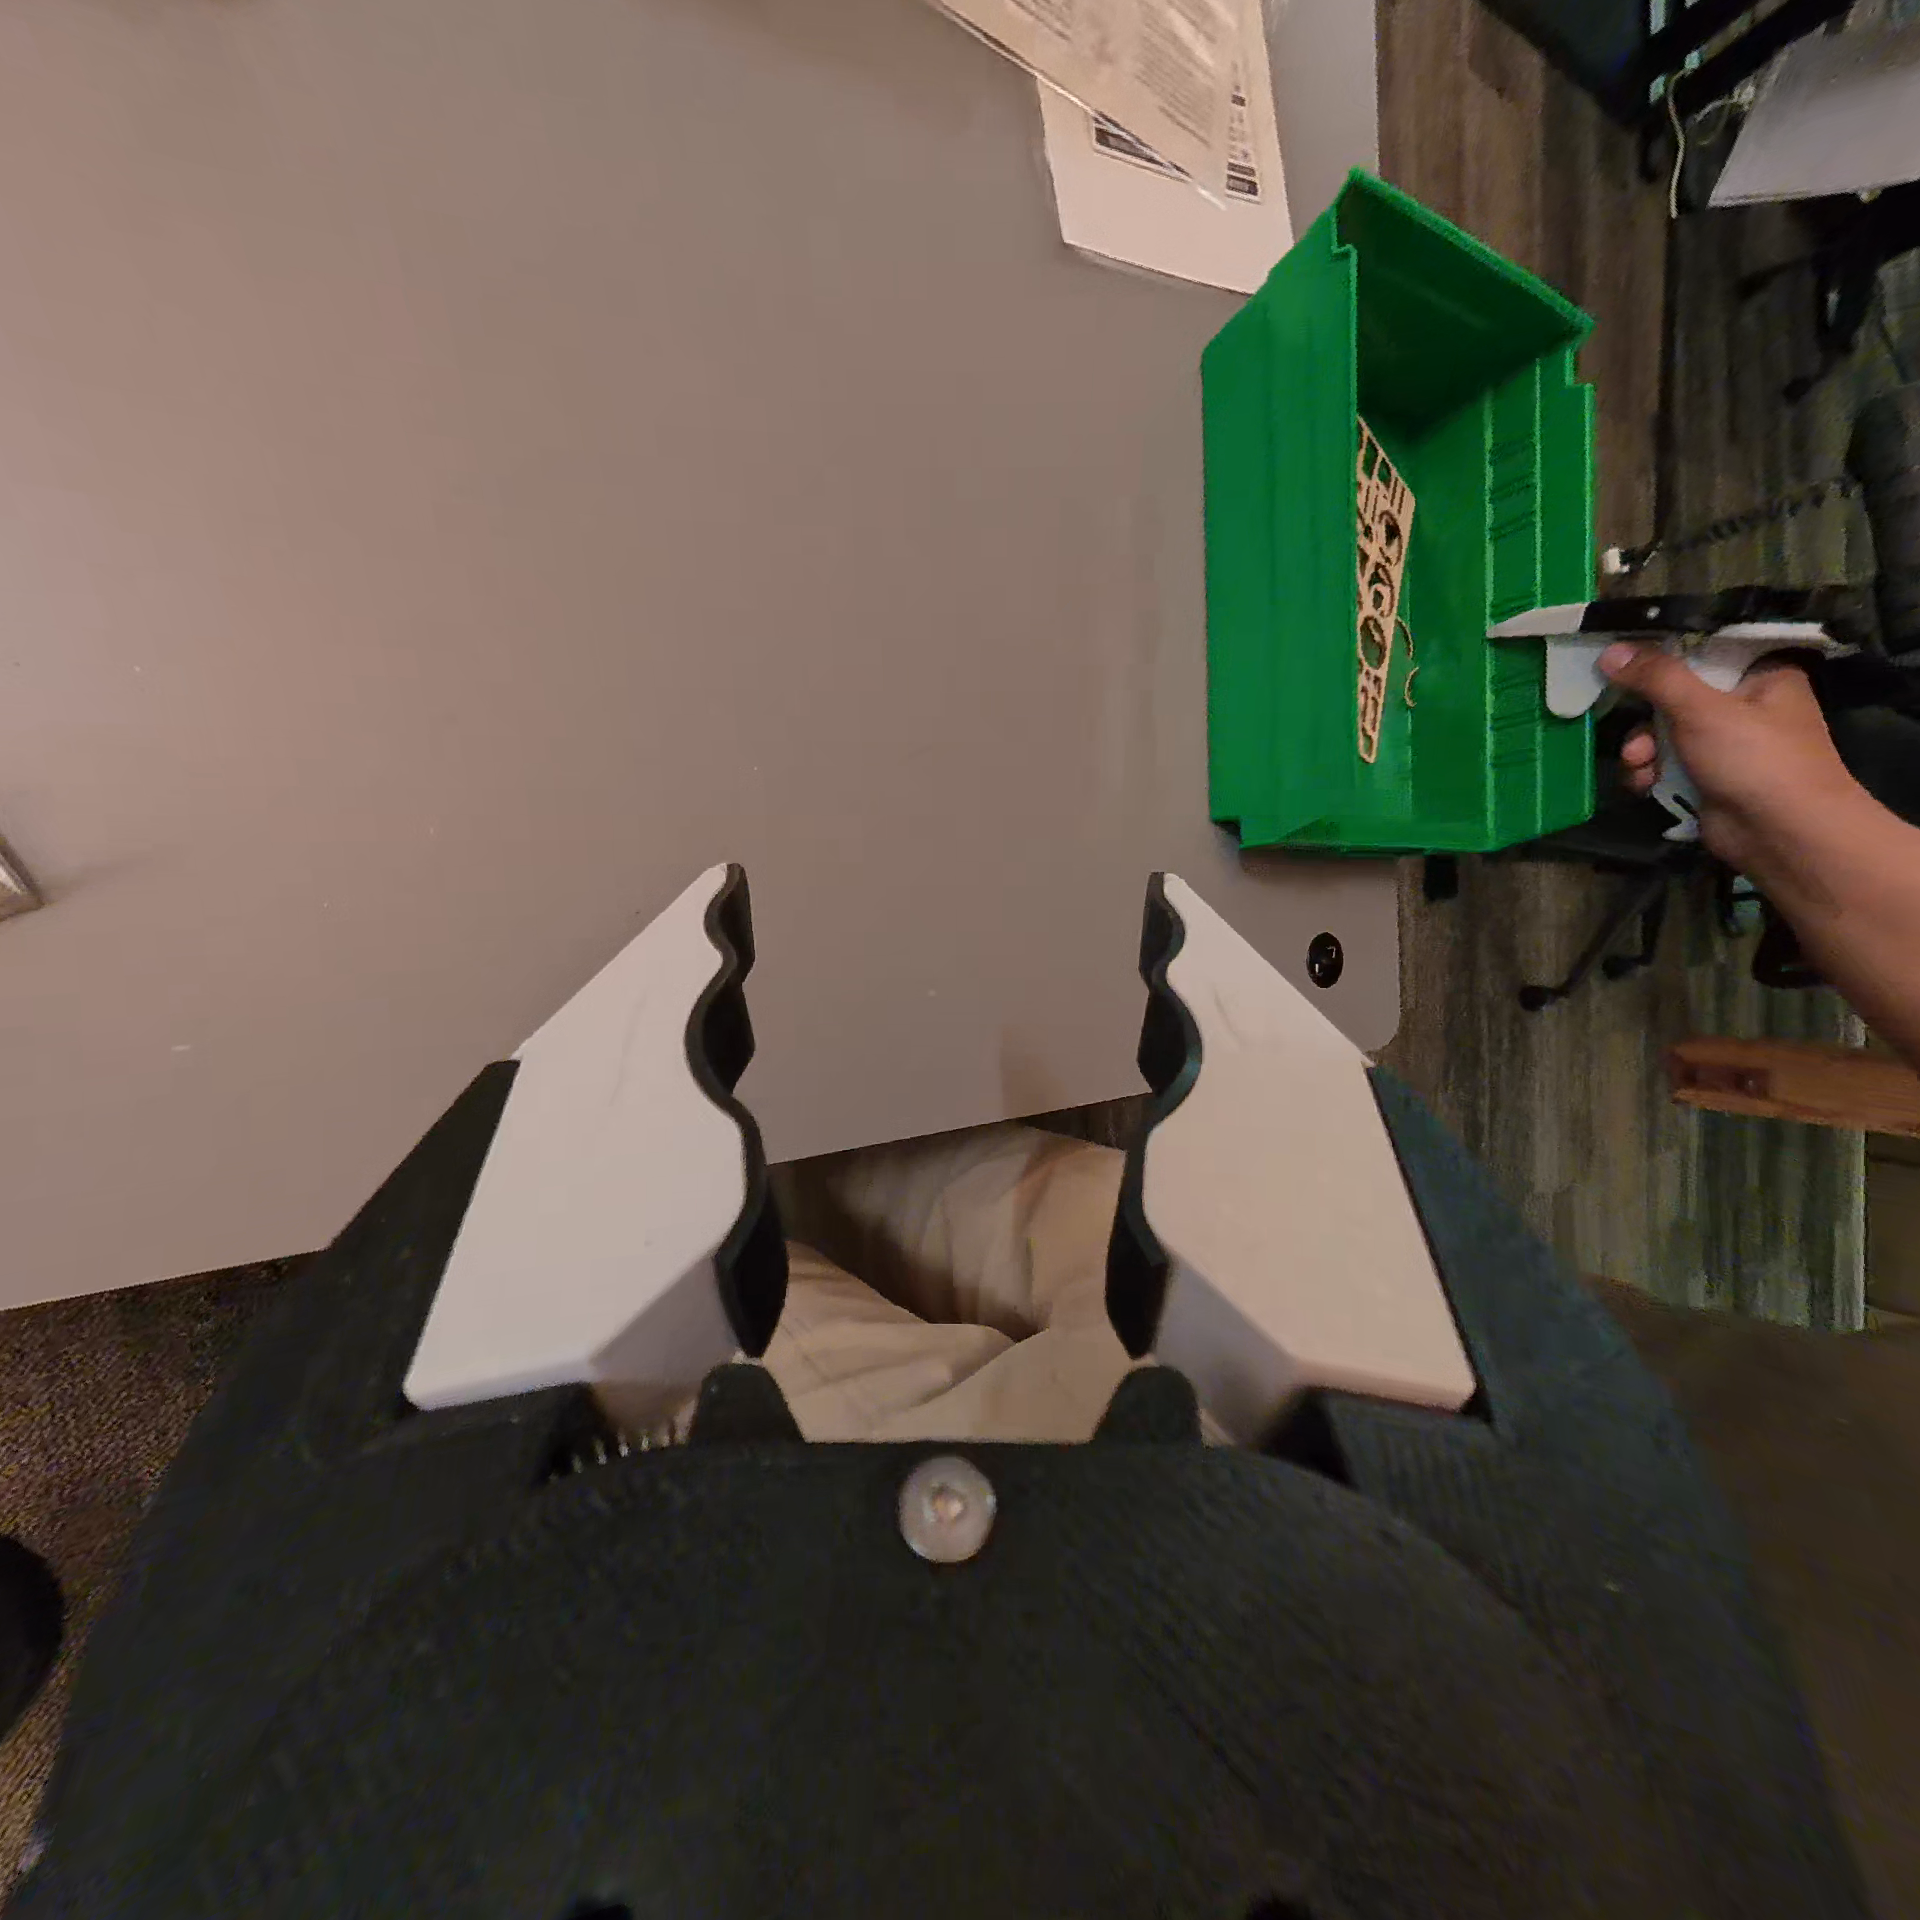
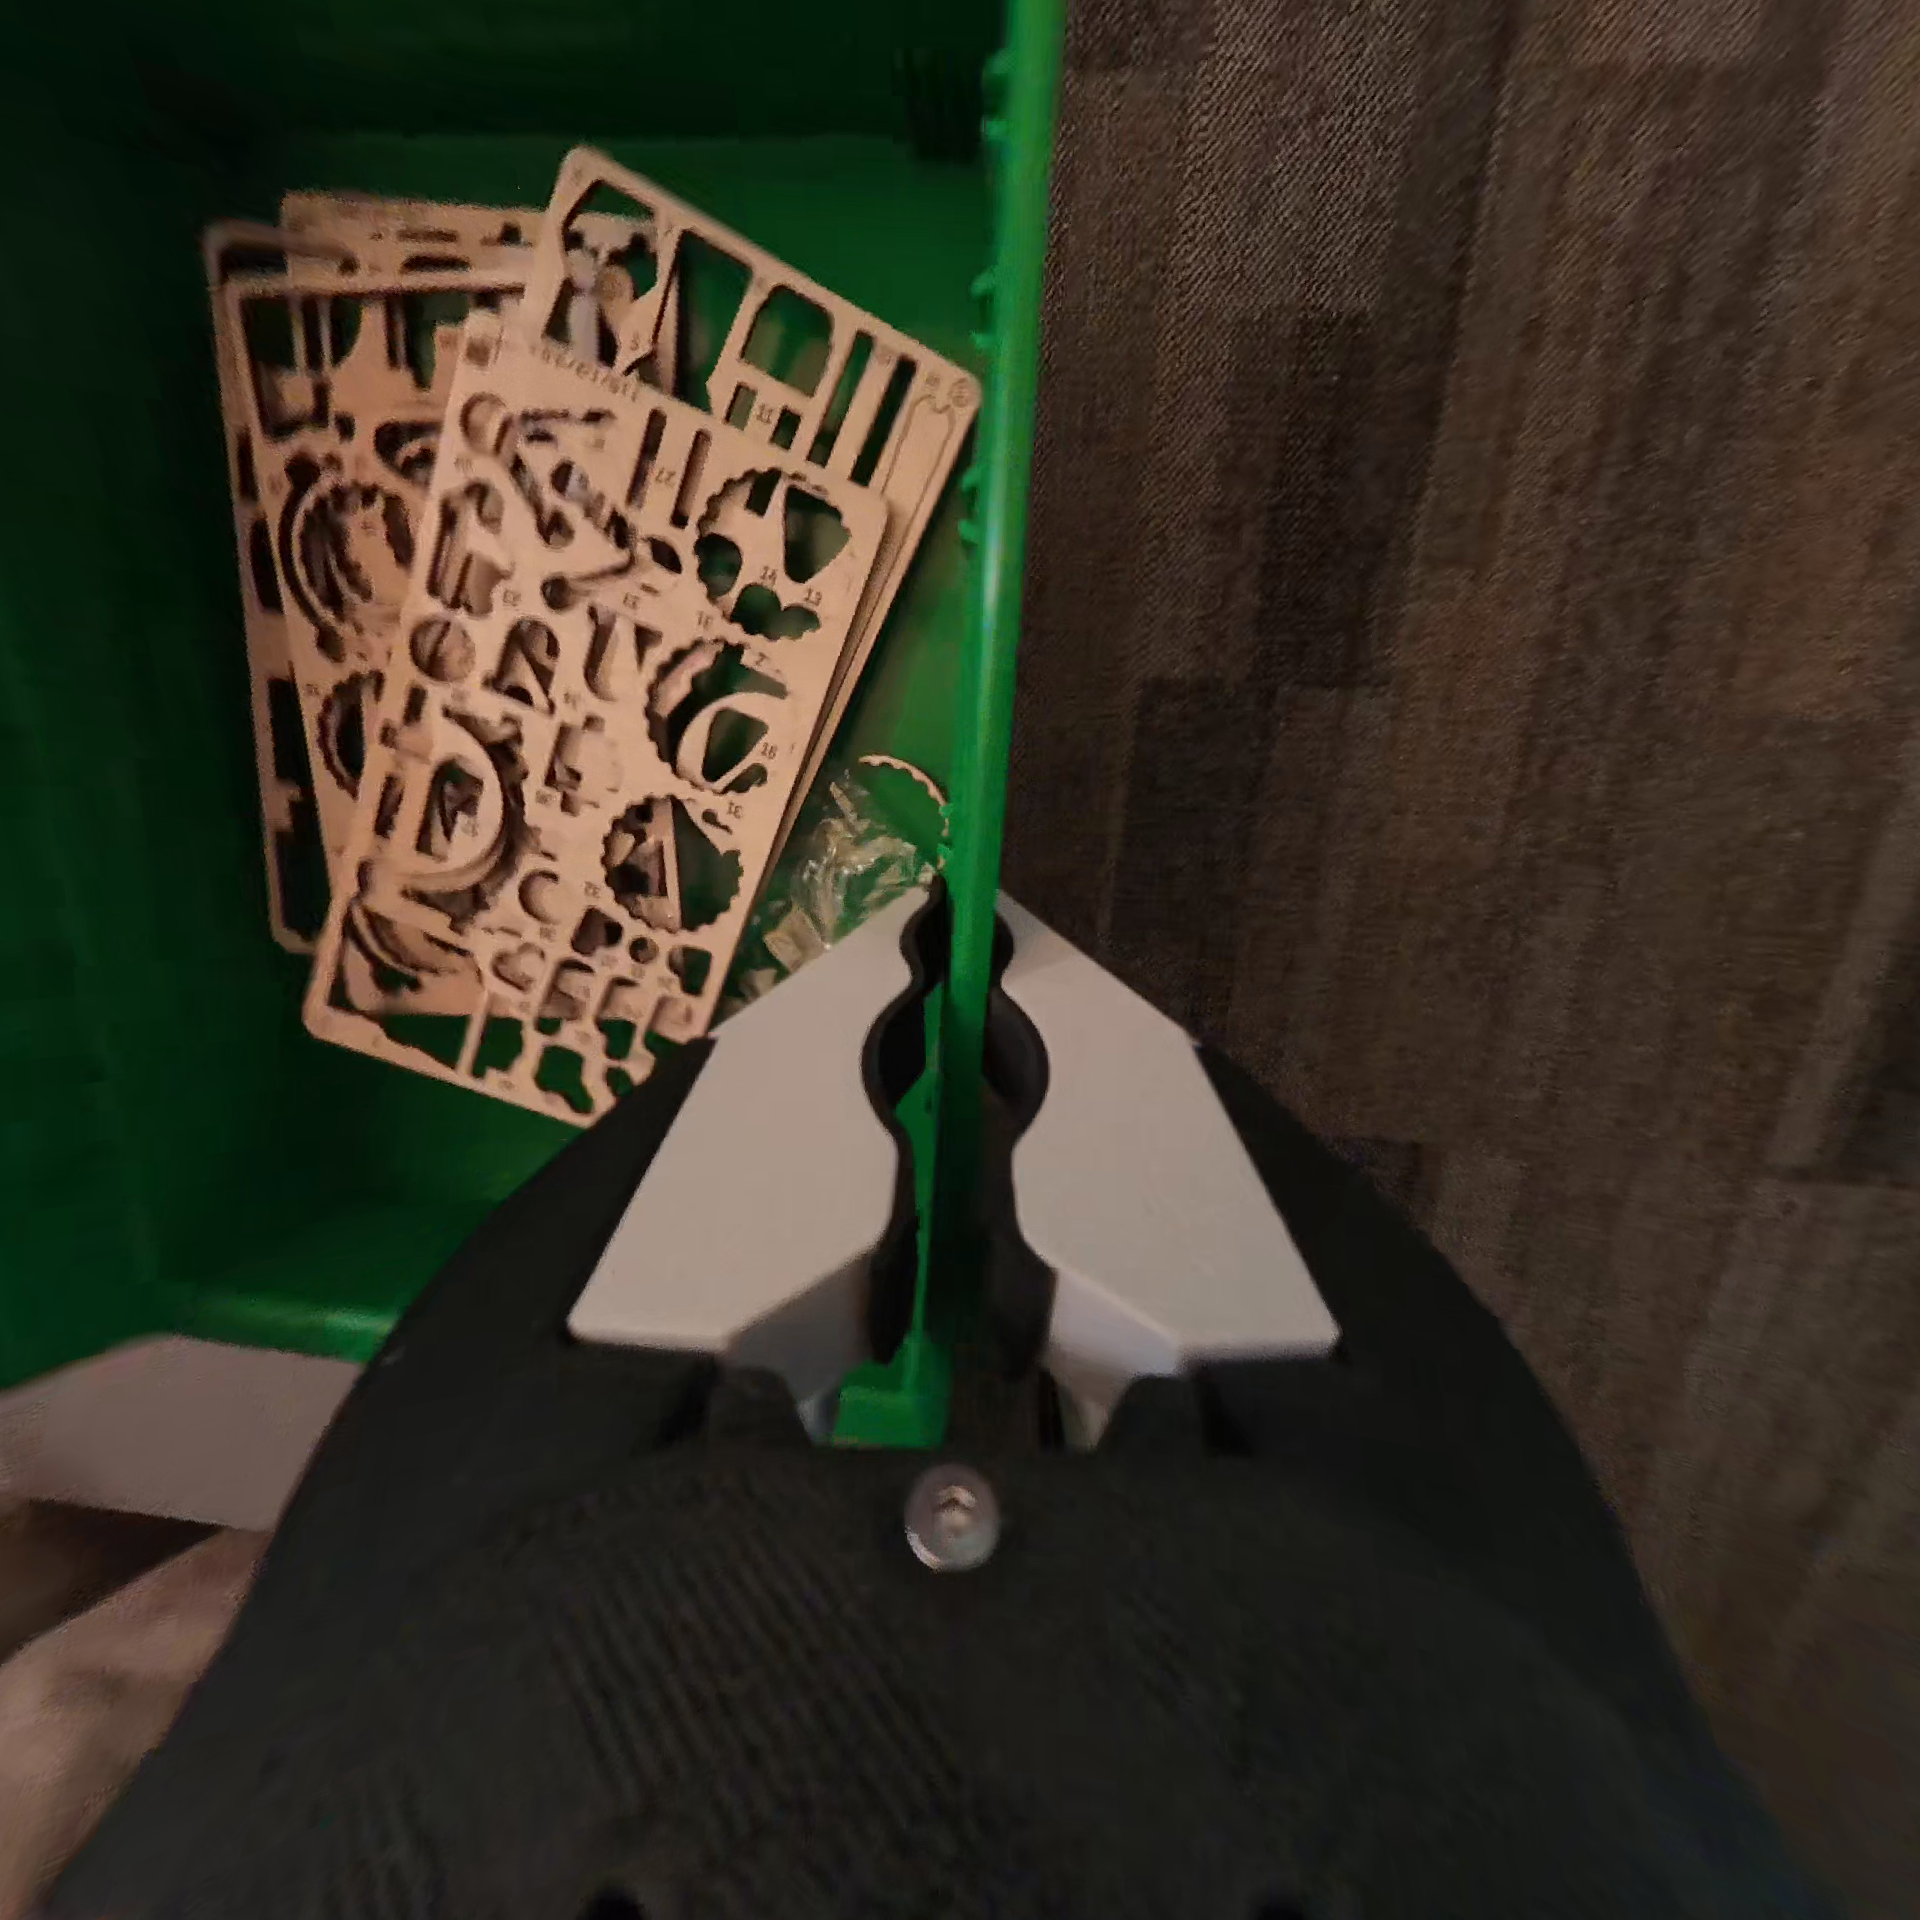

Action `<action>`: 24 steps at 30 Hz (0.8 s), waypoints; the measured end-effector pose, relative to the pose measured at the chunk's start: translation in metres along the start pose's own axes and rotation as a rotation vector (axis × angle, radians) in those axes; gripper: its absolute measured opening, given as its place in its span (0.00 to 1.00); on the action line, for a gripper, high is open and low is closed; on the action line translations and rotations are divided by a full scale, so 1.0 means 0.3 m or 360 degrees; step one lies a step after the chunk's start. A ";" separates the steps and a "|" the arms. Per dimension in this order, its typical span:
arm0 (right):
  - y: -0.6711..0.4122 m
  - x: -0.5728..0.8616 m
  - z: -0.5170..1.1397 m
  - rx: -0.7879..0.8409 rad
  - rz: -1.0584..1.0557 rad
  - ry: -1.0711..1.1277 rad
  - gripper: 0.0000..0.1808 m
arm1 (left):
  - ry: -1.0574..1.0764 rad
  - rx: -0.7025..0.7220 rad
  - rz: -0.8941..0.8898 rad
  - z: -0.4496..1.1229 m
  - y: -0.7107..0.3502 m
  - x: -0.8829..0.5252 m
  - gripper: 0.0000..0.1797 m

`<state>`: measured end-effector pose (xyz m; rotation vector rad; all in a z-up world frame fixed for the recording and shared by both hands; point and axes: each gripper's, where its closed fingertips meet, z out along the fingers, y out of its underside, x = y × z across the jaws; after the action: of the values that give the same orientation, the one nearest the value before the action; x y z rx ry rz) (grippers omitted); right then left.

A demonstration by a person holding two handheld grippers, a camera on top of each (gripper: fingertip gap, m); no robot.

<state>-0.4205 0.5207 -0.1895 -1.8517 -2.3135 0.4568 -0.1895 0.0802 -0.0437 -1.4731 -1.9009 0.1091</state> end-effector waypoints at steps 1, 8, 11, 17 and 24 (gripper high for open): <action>0.018 -0.031 -0.004 -0.0004 -0.0044 0.0014 0.01 | -0.0005 0.0004 -0.0002 0.001 0.002 -0.002 0.40; 0.134 -0.200 -0.027 0.0026 -0.0031 -0.0092 0.01 | 0.0037 0.0008 -0.0069 0.012 0.028 -0.009 0.38; 0.150 -0.256 -0.028 -0.0002 0.0002 -0.0158 0.01 | 0.0092 -0.0061 -0.0118 0.026 0.099 -0.005 0.38; 0.118 -0.303 -0.013 0.0006 -0.0108 -0.0100 0.02 | 0.0001 -0.0087 -0.0198 0.001 0.189 -0.036 0.38; -0.043 -0.280 -0.236 0.0464 -0.0142 -0.0051 0.18 | -0.0103 0.0078 -0.0315 -0.091 0.174 -0.142 0.38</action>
<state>-0.3919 0.4471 -0.1120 -1.6096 -2.1980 0.7693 -0.1276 0.0515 -0.0685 -1.2554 -2.0704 0.1115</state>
